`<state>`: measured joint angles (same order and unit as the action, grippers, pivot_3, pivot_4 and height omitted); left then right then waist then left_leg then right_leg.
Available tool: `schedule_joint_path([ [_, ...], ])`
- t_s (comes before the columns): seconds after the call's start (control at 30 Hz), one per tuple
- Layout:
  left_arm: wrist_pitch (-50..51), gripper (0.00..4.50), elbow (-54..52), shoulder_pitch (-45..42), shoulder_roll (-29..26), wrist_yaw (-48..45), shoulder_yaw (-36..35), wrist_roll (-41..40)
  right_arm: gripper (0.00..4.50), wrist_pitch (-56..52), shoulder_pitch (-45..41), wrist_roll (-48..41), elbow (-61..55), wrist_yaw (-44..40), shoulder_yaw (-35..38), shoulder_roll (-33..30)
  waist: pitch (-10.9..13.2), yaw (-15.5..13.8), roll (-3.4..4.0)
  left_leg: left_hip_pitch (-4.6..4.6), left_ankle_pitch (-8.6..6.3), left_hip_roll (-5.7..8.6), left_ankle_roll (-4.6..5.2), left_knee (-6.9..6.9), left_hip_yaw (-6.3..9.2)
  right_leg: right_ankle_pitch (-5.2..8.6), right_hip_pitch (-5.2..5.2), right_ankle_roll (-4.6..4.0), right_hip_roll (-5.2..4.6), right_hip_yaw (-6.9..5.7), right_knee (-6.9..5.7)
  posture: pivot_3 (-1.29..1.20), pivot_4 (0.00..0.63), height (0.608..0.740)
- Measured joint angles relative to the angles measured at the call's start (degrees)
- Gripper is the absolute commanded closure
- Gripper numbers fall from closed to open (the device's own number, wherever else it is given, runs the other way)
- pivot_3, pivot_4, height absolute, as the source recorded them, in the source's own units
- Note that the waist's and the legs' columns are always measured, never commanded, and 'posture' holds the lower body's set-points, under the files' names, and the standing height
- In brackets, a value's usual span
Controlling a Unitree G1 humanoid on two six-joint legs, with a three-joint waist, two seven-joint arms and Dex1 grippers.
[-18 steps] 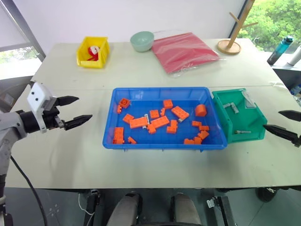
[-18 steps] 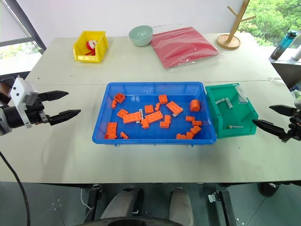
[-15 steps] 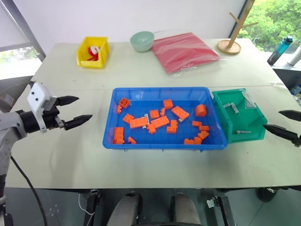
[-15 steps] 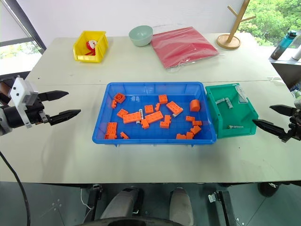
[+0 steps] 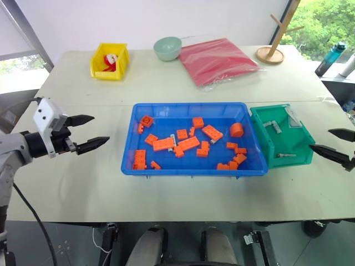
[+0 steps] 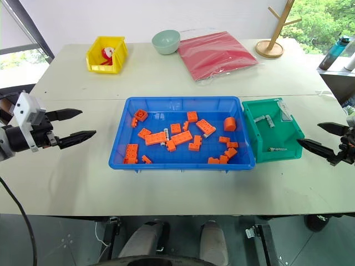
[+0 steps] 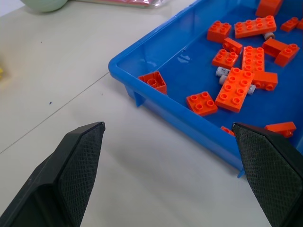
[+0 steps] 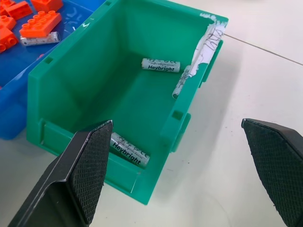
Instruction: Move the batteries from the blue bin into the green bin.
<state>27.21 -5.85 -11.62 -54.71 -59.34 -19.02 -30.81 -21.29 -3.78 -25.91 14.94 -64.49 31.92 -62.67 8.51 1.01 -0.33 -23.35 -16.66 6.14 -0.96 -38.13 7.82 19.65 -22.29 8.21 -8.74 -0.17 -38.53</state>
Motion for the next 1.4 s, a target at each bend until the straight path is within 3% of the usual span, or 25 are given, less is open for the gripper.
schedule_joint_path([
  [0.2, 0.3, 0.00, -0.3, -1.8, 0.4, 0.0, 0.1, -1.0, 0.02, 0.3, -6.0, 0.9, 1.5, -0.8, -4.0, -0.3, 0.0, 0.1, 0.01, 0.00, 0.00, 0.00, 0.00, 0.00, 0.00, 0.00, -0.01, 0.00, 0.00, 0.00, -0.01, 0.00, 0.150, 0.717],
  [0.4, 1.4, 0.00, -1.3, -2.1, 0.4, -2.6, 0.4, -2.7, 0.02, -3.0, -13.4, -0.4, -4.3, -3.3, -9.6, -1.3, 0.0, 0.2, 0.04, -0.01, 0.00, -0.04, 0.00, 0.00, 0.01, 0.00, -0.04, 0.00, 0.02, 0.00, -0.01, 0.00, 0.150, 0.717],
  [0.53, 3.4, 0.00, -2.3, -3.0, -0.3, -5.9, 1.9, -4.8, 0.02, -7.0, -24.0, -1.5, -11.6, -5.0, -19.1, 0.3, 0.1, 0.5, 0.09, -0.02, 0.00, -0.06, -0.01, 0.01, 0.01, 0.00, -0.07, 0.00, 0.03, 0.00, 0.00, 0.00, 0.150, 0.717],
  [0.77, 3.0, 0.00, -4.4, -4.6, -1.7, -11.4, 7.0, -4.4, 0.02, -12.1, -42.7, 2.2, -16.5, -5.5, -40.7, 16.6, 0.1, 1.5, 0.06, -0.09, 0.00, -0.01, -0.01, -0.01, 0.14, 0.00, -0.12, 0.00, 0.02, -0.04, -0.07, 0.00, 0.150, 0.717],
  [1.0, 2.5, 0.00, -6.0, -4.6, -1.7, -11.8, 8.3, -4.0, 0.02, -6.7, -51.9, 13.8, -2.6, -5.5, -56.3, 32.4, 0.1, 1.8, 0.05, -0.12, 0.01, 0.05, -0.02, -0.03, 0.20, 0.00, -0.31, 0.00, -0.01, -0.04, -0.56, 0.00, 0.150, 0.717],
  [1.23, 2.6, 0.00, -8.1, -2.5, -1.7, -11.2, 8.1, -4.0, 0.02, -1.1, -56.3, 21.3, 12.4, -4.7, -61.0, 44.1, 0.1, 2.4, 0.05, -0.15, 0.02, 0.05, -0.04, -0.03, 0.32, 0.00, -0.37, 0.00, 0.03, -0.04, -0.62, 0.00, 0.150, 0.717],
  [1.4, 3.4, 0.00, -9.6, -2.4, -1.6, -9.6, 7.9, -4.6, 0.02, 2.1, -57.2, 24.7, 19.7, -4.3, -61.5, 48.4, 0.1, 3.2, 0.05, -0.15, 0.03, 0.05, -0.06, 0.00, 0.36, 0.00, -0.40, 0.00, 0.06, -0.04, -0.67, 0.00, 0.150, 0.717],
])
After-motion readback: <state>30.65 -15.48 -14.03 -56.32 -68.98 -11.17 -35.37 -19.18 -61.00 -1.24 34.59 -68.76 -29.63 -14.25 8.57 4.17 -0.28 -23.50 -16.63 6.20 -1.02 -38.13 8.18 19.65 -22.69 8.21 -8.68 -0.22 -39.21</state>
